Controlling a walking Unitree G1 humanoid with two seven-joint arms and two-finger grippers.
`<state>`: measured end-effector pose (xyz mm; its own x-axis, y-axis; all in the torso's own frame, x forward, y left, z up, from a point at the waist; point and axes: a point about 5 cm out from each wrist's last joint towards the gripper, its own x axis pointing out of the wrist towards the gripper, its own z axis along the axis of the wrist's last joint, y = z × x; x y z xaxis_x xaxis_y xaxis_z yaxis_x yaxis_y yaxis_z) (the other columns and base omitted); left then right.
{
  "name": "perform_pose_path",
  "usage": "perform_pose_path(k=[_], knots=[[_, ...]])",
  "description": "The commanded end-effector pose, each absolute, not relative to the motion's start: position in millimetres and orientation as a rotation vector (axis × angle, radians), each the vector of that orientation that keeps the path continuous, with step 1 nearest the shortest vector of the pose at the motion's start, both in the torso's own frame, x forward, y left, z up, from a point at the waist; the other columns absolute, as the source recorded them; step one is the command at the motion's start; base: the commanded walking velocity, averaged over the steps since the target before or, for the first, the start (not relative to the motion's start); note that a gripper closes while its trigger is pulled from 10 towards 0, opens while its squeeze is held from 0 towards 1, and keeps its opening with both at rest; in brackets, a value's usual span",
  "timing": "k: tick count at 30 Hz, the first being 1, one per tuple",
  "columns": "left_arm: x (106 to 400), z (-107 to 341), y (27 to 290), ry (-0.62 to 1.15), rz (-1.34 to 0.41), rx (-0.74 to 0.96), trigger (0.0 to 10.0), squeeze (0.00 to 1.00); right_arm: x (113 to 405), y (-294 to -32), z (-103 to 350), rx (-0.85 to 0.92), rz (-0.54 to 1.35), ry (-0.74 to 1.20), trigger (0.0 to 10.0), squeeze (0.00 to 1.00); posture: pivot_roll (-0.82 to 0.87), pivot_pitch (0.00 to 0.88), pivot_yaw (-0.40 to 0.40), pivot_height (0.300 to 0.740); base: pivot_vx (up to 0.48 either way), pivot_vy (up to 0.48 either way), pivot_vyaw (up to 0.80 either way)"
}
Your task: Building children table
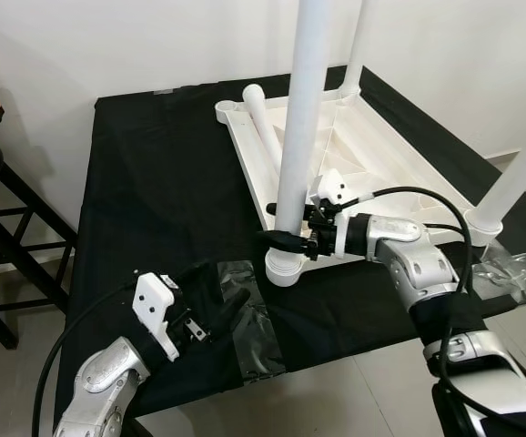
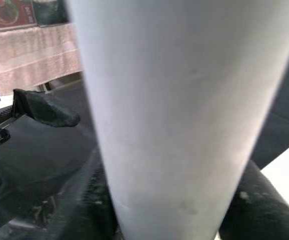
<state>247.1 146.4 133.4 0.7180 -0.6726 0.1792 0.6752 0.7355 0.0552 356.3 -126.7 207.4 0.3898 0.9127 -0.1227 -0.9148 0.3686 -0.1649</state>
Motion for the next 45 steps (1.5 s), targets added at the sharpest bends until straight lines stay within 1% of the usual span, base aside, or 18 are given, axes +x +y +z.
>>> perform_pose_path(k=[1, 5, 10, 11, 13, 14, 15, 16, 23, 24, 25, 26, 27, 29, 30, 37, 38, 45], knots=[[243.9, 130.6, 144.1, -0.188, -0.752, -0.013, 10.0, 0.00, 353.8, -127.3, 203.4, -0.215, 1.182, 0.015, 0.0, 0.00, -0.04, 0.153, -0.015, 0.740, 0.000, 0.000, 0.00], [243.5, 130.5, 143.9, -0.185, -0.757, -0.016, 10.0, 0.00, 350.0, -131.2, 200.5, -0.212, 1.174, 0.007, 0.0, 0.00, -0.05, 0.155, -0.011, 0.740, 0.000, 0.000, 0.00], [243.1, 130.8, 144.4, -0.183, -0.761, -0.019, 10.0, 0.00, 346.0, -126.8, 190.6, -0.141, 0.993, 0.001, 0.0, 0.00, -0.06, 0.160, -0.014, 0.740, 0.000, 0.000, 0.00], [242.9, 131.1, 145.0, -0.183, -0.762, -0.018, 10.0, 0.00, 340.3, -112.4, 175.9, 0.001, 0.825, -0.019, 0.0, 0.00, -0.06, 0.165, -0.026, 0.740, 0.000, 0.000, 0.00], [243.3, 132.4, 146.7, -0.184, -0.760, -0.017, 10.0, 0.00, 308.7, -81.7, 125.4, 0.143, 0.551, 0.135, 0.0, 0.00, -0.06, 0.172, -0.020, 0.740, 0.000, 0.000, 0.00], [243.3, 132.4, 146.7, -0.184, -0.760, -0.017, 10.0, 0.00, 308.7, -81.7, 125.4, 0.143, 0.551, 0.135, 0.0, 0.00, -0.06, 0.172, -0.020, 0.740, 0.000, 0.000, 0.00], [243.8, 132.6, 148.3, -0.184, -0.758, -0.015, 10.0, 0.00, 303.9, -72.4, 143.2, -0.009, 0.572, -0.004, 0.0, 0.00, -0.07, 0.179, -0.007, 0.740, 0.000, 0.000, 0.00], [244.4, 132.1, 150.3, -0.183, -0.748, -0.014, 10.0, 0.00, 303.1, -63.7, 157.3, -0.042, 0.643, -0.097, 0.0, 0.00, -0.09, 0.170, 0.005, 0.740, 0.000, 0.000, 0.00], [247.4, 132.1, 149.0, -0.173, -0.774, -0.014, 10.0, 0.00, 317.6, -77.5, 146.5, 0.098, 0.599, 0.004, 0.0, 0.00, -0.07, 0.164, -0.007, 0.740, 0.000, 0.000, 0.00], [247.9, 132.3, 149.5, -0.174, -0.770, -0.012, 10.0, 0.00, 316.6, -75.0, 147.6, 0.097, 0.620, 0.003, 0.5, 0.00, -0.07, 0.166, -0.001, 0.740, 0.000, 0.000, 0.00], [248.1, 132.5, 150.2, -0.177, -0.758, -0.012, 10.0, 0.00, 315.5, -73.6, 147.8, 0.069, 0.623, 0.002, 7.4, 0.00, -0.07, 0.166, -0.001, 0.740, 0.000, 0.000, 0.00], [248.1, 132.5, 150.2, -0.177, -0.758, -0.012, 10.0, 0.00, 315.5, -73.6, 147.8, 0.069, 0.623, 0.002, 7.4, 0.00, -0.07, 0.166, -0.001, 0.740, 0.000, 0.000, 0.00], [248.4, 132.7, 150.7, -0.180, -0.746, -0.011, 10.0, 0.00, 313.1, -71.5, 148.2, 0.069, 0.628, 0.012, 10.0, 0.00, -0.07, 0.162, -0.004, 0.740, 0.000, 0.000, 0.00], [248.4, 132.7, 150.7, -0.180, -0.746, -0.011, 10.0, 0.00, 313.1, -71.5, 148.2, 0.069, 0.628, 0.012, 10.0, 0.00, -0.07, 0.162, -0.004, 0.740, 0.000, 0.000, 0.00], [248.6, 132.9, 150.9, -0.183, -0.736, -0.010, 10.0, 0.00, 310.4, -69.8, 151.8, 0.095, 0.659, 0.013, 10.0, 1.00, -0.06, 0.162, -0.005, 0.740, 0.000, 0.000, 0.00], [248.3, 132.1, 149.4, -0.179, -0.741, -0.015, 10.0, 0.00, 299.3, -60.9, 173.8, 0.080, 0.916, -0.038, 10.0, 1.00, -0.06, 0.161, -0.003, 0.740, 0.000, 0.000, 0.00], [248.1, 132.0, 149.0, -0.179, -0.742, -0.016, 10.0, 0.00, 302.6, -64.7, 185.2, 0.016, 1.005, -0.079, 10.0, 0.00, -0.06, 0.161, -0.001, 0.740, 0.000, 0.000, 0.00], [247.7, 131.6, 148.3, -0.180, -0.743, -0.017, 10.0, 0.00, 324.1, -85.8, 211.5, -0.180, 1.257, -0.108, 10.0, 0.00, -0.05, 0.158, -0.005, 0.740, 0.000, 0.000, 0.00]])
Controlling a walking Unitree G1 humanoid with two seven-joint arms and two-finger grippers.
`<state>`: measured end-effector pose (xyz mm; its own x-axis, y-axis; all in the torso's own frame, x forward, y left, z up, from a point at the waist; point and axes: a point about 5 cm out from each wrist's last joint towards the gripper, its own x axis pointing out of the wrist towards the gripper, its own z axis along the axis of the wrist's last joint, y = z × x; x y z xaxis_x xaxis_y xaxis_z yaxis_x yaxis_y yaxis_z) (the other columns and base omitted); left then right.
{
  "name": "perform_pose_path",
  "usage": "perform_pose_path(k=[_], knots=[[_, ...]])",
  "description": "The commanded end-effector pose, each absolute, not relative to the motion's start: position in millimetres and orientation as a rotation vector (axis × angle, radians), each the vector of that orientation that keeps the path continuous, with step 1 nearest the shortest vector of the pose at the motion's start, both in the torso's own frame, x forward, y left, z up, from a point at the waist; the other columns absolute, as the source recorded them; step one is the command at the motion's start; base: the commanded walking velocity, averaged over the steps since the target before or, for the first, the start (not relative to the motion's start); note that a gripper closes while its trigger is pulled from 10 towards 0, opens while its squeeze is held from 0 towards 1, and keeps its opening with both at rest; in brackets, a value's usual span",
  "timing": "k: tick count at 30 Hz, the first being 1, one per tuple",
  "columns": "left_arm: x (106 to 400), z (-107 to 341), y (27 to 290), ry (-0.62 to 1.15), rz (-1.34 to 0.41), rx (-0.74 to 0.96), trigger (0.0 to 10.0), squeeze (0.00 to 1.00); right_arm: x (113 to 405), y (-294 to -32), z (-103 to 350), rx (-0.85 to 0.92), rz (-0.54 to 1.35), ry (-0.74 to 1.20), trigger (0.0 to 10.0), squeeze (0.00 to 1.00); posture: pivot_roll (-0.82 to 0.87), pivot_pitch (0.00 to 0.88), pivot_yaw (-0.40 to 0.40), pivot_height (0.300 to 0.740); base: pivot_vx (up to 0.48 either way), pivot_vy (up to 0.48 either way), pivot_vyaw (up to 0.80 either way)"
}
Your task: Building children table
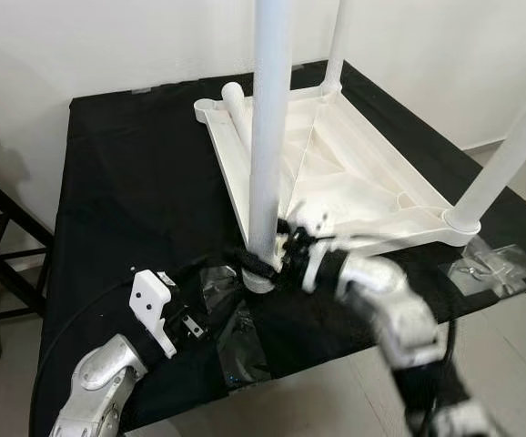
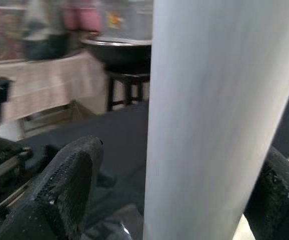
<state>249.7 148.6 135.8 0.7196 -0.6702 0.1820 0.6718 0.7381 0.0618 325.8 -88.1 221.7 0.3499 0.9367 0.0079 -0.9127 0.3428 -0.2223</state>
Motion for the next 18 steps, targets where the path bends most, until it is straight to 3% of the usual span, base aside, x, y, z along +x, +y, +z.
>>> perform_pose_path(k=[1, 10, 11, 12, 13, 18], knots=[[247.4, 131.6, 148.2, -0.180, -0.742, -0.017, 10.0, 0.00, 331.0, -89.2, 212.1, -0.191, 1.273, -0.086, 10.0, 0.00, -0.04, 0.159, -0.006, 0.740, 0.000, 0.000, 0.00], [245.2, 131.3, 147.9, -0.178, -0.740, -0.012, 10.0, 0.00, 351.0, -97.7, 212.7, -0.158, 1.347, 0.015, 10.0, 0.00, -0.03, 0.163, -0.008, 0.740, 0.000, 0.000, 0.00], [244.8, 131.2, 147.9, -0.178, -0.740, -0.012, 10.0, 0.00, 352.7, -98.9, 211.2, -0.146, 1.371, 0.030, 9.3, 0.00, -0.03, 0.165, -0.006, 0.740, 0.000, 0.000, 0.00], [244.8, 131.2, 147.9, -0.178, -0.740, -0.012, 10.0, 0.00, 352.7, -98.9, 211.2, -0.146, 1.371, 0.030, 9.3, 0.00, -0.03, 0.165, -0.006, 0.740, 0.000, 0.000, 0.00], [244.4, 131.2, 147.7, -0.178, -0.740, -0.012, 10.0, 0.00, 353.9, -100.4, 209.3, -0.136, 1.383, 0.043, 0.0, 0.00, -0.03, 0.166, -0.008, 0.740, 0.000, 0.000, 0.00], [243.7, 131.2, 147.1, -0.178, -0.740, -0.014, 10.0, 0.00, 354.8, -103.9, 206.6, -0.122, 1.391, 0.048, 0.0, 0.00, -0.03, 0.168, -0.009, 0.740, 0.000, 0.000, 0.00]])
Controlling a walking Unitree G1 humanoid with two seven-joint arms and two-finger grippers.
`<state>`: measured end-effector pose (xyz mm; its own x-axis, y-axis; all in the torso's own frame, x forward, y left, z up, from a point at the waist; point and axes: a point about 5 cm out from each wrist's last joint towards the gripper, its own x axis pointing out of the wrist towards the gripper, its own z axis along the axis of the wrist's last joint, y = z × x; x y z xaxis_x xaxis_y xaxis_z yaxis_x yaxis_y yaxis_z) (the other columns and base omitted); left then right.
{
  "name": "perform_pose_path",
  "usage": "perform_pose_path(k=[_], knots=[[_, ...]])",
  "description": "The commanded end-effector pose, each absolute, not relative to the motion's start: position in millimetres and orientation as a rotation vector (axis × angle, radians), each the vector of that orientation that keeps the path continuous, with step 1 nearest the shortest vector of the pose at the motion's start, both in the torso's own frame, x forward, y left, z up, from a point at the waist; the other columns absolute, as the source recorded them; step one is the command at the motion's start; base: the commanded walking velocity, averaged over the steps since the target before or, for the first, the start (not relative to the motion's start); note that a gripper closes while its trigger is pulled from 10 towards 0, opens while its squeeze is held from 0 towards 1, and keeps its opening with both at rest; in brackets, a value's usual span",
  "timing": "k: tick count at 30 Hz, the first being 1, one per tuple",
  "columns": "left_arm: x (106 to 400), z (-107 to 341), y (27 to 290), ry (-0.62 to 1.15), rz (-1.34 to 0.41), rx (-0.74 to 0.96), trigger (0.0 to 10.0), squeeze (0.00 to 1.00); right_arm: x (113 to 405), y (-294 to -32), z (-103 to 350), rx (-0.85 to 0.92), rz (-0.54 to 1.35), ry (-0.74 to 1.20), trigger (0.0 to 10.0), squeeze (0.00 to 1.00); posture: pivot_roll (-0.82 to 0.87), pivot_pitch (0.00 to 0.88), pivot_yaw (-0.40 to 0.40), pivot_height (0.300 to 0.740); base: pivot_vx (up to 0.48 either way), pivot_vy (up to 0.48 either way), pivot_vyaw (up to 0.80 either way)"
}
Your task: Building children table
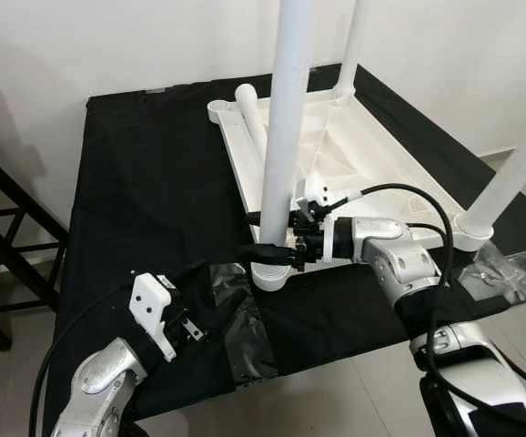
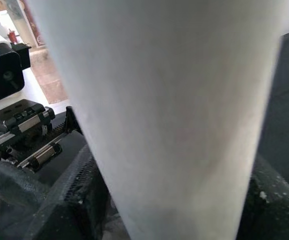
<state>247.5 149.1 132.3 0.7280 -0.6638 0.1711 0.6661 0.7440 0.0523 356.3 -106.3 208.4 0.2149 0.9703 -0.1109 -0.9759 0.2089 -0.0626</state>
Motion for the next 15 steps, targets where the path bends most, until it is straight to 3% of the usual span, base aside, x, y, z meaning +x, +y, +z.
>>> perform_pose_path(k=[1, 9, 10, 11, 12, 14, 15], knots=[[243.7, 131.2, 147.1, -0.178, -0.740, -0.014, 10.0, 0.00, 354.8, -103.9, 206.6, -0.122, 1.391, 0.048, 0.0, 0.00, -0.03, 0.168, -0.009, 0.740, 0.000, 0.000, 0.00], [243.8, 131.7, 146.9, -0.180, -0.742, -0.018, 10.0, 0.00, 348.6, -121.7, 204.2, -0.113, 1.271, -0.007, 0.0, 0.00, -0.05, 0.175, -0.006, 0.740, 0.000, 0.000, 0.00], [244.1, 131.9, 147.3, -0.179, -0.743, -0.019, 10.0, 0.00, 346.1, -127.6, 201.6, -0.110, 1.138, -0.013, 0.0, 0.00, -0.05, 0.179, -0.011, 0.740, 0.000, 0.000, 0.00], [244.1, 131.9, 147.3, -0.179, -0.743, -0.019, 10.0, 0.00, 346.1, -127.6, 201.6, -0.110, 1.138, -0.013, 0.0, 0.00, -0.05, 0.179, -0.011, 0.740, 0.000, 0.000, 0.00], [244.8, 132.5, 149.2, -0.180, -0.744, -0.018, 10.0, 0.00, 340.1, -127.1, 184.3, 0.041, 0.712, -0.037, 0.0, 0.00, -0.06, 0.184, -0.018, 0.740, 0.000, 0.000, 0.00], [244.8, 132.5, 149.2, -0.180, -0.744, -0.018, 10.0, 0.00, 340.1, -127.1, 184.3, 0.041, 0.712, -0.037, 0.0, 0.00, -0.06, 0.184, -0.018, 0.740, 0.000, 0.000, 0.00], [245.5, 133.0, 150.0, -0.180, -0.742, -0.017, 10.0, 0.00, 318.0, -114.1, 147.2, 0.176, 0.556, 0.053, 0.0, 0.00, -0.06, 0.184, -0.010, 0.740, 0.000, 0.000, 0.00]])
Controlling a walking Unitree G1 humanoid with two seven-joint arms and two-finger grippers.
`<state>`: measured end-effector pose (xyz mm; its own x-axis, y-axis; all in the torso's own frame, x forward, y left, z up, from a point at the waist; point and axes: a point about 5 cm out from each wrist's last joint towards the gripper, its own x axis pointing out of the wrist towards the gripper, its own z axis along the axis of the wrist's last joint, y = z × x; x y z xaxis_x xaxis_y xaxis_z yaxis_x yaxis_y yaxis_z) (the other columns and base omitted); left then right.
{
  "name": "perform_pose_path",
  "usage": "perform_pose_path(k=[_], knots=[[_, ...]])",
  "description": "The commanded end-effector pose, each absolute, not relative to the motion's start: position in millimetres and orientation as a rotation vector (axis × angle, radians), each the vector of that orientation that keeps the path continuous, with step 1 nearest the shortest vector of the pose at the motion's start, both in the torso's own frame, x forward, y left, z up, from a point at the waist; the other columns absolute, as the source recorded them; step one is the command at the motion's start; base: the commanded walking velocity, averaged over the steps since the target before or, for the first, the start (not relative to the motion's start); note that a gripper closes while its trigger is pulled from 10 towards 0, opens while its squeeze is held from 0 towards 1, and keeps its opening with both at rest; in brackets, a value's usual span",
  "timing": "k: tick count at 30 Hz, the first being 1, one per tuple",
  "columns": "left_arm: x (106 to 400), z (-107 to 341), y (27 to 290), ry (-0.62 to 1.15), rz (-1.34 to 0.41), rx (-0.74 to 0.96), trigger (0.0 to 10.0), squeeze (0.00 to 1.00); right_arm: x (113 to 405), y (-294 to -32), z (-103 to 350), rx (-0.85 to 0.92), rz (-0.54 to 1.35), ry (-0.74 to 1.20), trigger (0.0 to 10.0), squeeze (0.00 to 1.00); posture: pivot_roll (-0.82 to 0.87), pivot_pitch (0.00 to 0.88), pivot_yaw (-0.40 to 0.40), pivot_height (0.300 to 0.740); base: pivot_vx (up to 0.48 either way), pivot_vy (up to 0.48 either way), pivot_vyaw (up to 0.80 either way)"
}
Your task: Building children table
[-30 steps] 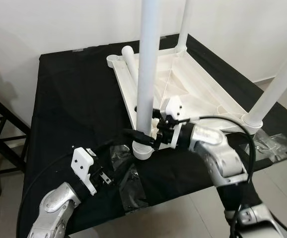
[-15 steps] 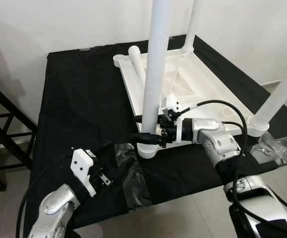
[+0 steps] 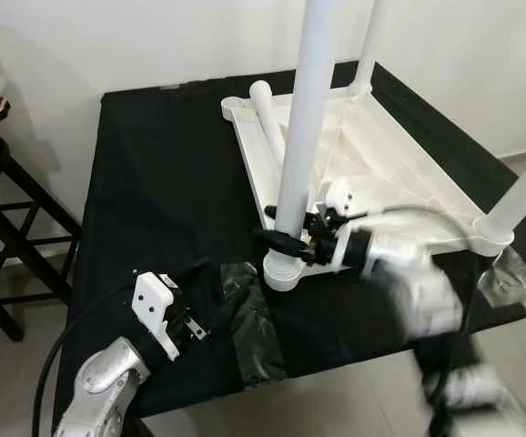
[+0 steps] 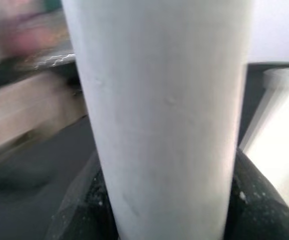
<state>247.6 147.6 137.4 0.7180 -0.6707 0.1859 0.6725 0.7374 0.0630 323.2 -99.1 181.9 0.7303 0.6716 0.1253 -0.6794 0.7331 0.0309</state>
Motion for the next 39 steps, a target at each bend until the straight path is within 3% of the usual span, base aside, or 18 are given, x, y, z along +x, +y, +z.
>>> perform_pose_path(k=[1, 2, 4, 13, 14, 16, 17, 18, 27, 28, 31, 33, 39], knots=[[245.5, 133.0, 150.0, -0.180, -0.742, -0.017, 10.0, 0.00, 318.0, -114.1, 147.2, 0.176, 0.556, 0.053, 0.0, 0.00, -0.06, 0.184, -0.010, 0.740, 0.000, 0.000, 0.00], [246.6, 133.1, 150.6, -0.180, -0.742, -0.013, 10.0, 0.00, 305.0, -107.4, 150.0, 0.039, 0.502, -0.004, 0.0, 0.00, -0.05, 0.183, -0.005, 0.740, 0.000, 0.000, 0.00], [247.5, 132.2, 151.3, -0.178, -0.740, -0.010, 10.0, 0.00, 299.5, -102.0, 146.4, 0.012, 0.505, -0.003, 0.0, 0.00, -0.08, 0.167, 0.012, 0.740, 0.000, 0.000, 0.00], [250.9, 131.2, 151.5, -0.173, -0.747, -0.006, 10.0, 0.00, 306.7, -104.4, 131.3, 0.045, 0.523, 0.105, 0.0, 0.00, -0.07, 0.143, 0.005, 0.740, 0.000, 0.000, 0.00], [251.3, 130.7, 152.4, -0.175, -0.738, -0.005, 10.0, 0.00, 307.4, -105.0, 132.6, 0.045, 0.518, 0.105, 10.0, 0.00, -0.06, 0.140, 0.009, 0.740, 0.000, 0.000, 0.00], [251.4, 130.5, 152.7, -0.175, -0.732, -0.005, 10.0, 0.00, 307.0, -105.0, 136.6, 0.060, 0.511, 0.102, 10.0, 0.00, -0.06, 0.134, 0.010, 0.740, 0.000, 0.000, 0.00], [251.3, 130.1, 152.9, -0.175, -0.729, -0.004, 10.0, 0.00, 305.6, -103.5, 141.2, 0.056, 0.538, 0.088, 10.0, 0.19, -0.04, 0.131, 0.014, 0.740, 0.000, 0.000, 0.00], [251.0, 129.9, 152.5, -0.173, -0.733, -0.003, 10.0, 0.00, 304.9, -102.2, 147.1, 0.052, 0.596, 0.070, 10.0, 1.00, -0.04, 0.127, 0.016, 0.740, 0.000, 0.000, 0.00], [249.7, 129.6, 151.0, -0.172, -0.742, -0.004, 10.0, 0.00, 310.6, -106.5, 177.5, -0.032, 0.800, -0.013, 10.0, 1.00, -0.03, 0.133, 0.009, 0.740, 0.000, 0.000, 0.00], [249.4, 129.6, 150.6, -0.175, -0.741, -0.005, 10.0, 0.00, 315.5, -108.6, 188.5, -0.105, 0.907, -0.038, 10.0, 0.00, -0.02, 0.133, 0.004, 0.740, 0.000, 0.000, 0.00], [249.2, 129.6, 150.2, -0.177, -0.740, -0.005, 10.0, 0.00, 319.4, -110.0, 196.3, -0.181, 0.993, -0.051, 10.0, 0.00, -0.02, 0.134, 0.003, 0.740, 0.000, 0.000, 0.00], [248.3, 129.5, 148.8, -0.181, -0.736, -0.004, 10.0, 0.00, 326.5, -111.7, 205.5, -0.286, 1.150, -0.048, 10.0, 0.00, 0.00, 0.133, -0.006, 0.740, 0.000, 0.000, 0.00], [247.0, 129.1, 146.9, -0.184, -0.731, -0.003, 10.0, 0.00, 344.0, -114.5, 216.2, -0.289, 1.262, -0.028, 10.0, 0.00, 0.00, 0.134, -0.007, 0.740, 0.000, 0.000, 0.00]])
